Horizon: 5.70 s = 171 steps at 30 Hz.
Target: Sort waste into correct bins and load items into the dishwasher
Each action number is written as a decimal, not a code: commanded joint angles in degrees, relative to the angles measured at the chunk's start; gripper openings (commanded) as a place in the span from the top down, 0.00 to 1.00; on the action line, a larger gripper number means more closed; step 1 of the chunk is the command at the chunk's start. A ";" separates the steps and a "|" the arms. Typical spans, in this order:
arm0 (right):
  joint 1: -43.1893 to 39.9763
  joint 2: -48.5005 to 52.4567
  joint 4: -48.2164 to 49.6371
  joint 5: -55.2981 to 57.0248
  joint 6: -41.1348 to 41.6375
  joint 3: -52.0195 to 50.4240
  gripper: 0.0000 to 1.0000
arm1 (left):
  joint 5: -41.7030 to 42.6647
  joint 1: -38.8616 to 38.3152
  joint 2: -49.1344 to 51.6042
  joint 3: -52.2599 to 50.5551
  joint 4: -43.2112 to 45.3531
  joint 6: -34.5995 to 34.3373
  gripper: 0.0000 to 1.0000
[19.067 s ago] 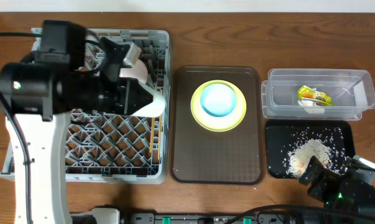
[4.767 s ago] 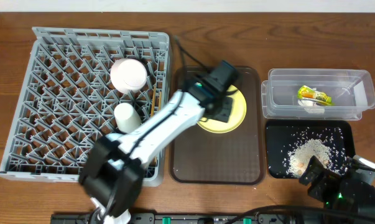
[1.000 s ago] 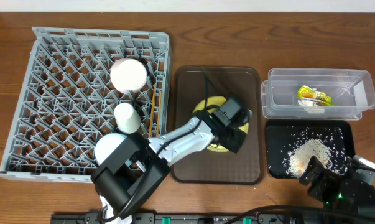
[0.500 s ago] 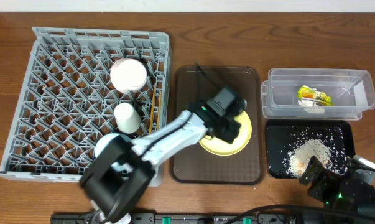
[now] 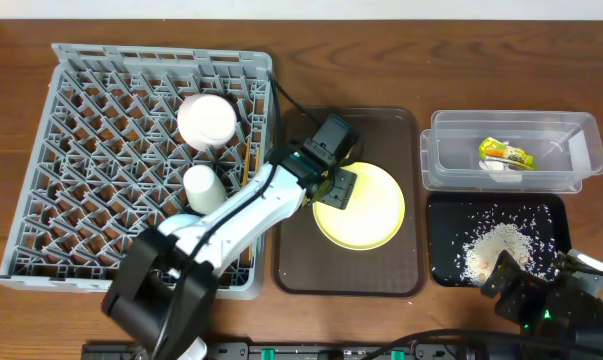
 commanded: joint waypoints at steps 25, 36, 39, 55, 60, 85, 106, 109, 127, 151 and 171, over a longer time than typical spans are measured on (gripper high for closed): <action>-0.37 -0.02 -0.07 0.22 0.28 0.22 0.01 | 2.38 0.87 18.64 -1.01 2.75 -1.53 0.81; -0.37 -0.02 -0.07 0.22 0.26 0.22 0.01 | 1.25 1.84 10.14 0.26 0.31 -1.51 0.92; -0.37 -0.02 -0.07 0.22 0.28 0.22 0.01 | -1.99 1.81 3.39 0.24 -0.98 -1.51 0.93; -0.37 -0.02 -0.07 0.20 0.28 0.22 0.01 | -36.54 1.79 -27.71 0.24 -9.46 -1.44 0.92; -0.37 -0.02 -0.07 0.22 0.28 0.22 0.01 | -51.52 1.79 -30.03 0.24 -9.70 2.08 0.93; -0.37 -0.02 -0.07 0.22 0.28 0.22 0.01 | -61.07 2.36 -16.46 -0.09 0.24 10.93 0.92; -0.37 -0.02 -0.07 0.22 0.28 0.24 0.01 | 4.07 -1.11 -15.72 -0.11 -4.35 2.71 0.37; -0.37 -0.02 -0.07 0.22 0.28 0.22 0.01 | 3.91 -1.36 -12.63 -0.15 -4.35 2.73 0.36; -0.37 -0.02 -0.07 0.22 0.26 0.22 0.01 | -7.76 0.63 7.93 -0.15 0.92 1.42 0.36; -0.37 -0.02 -0.07 0.22 0.28 0.22 0.01 | 13.09 0.59 22.29 -0.31 4.31 1.92 0.92; -0.37 -0.02 -0.07 0.22 0.28 0.24 0.01 | -20.83 1.77 -14.40 -0.31 -5.64 1.22 0.93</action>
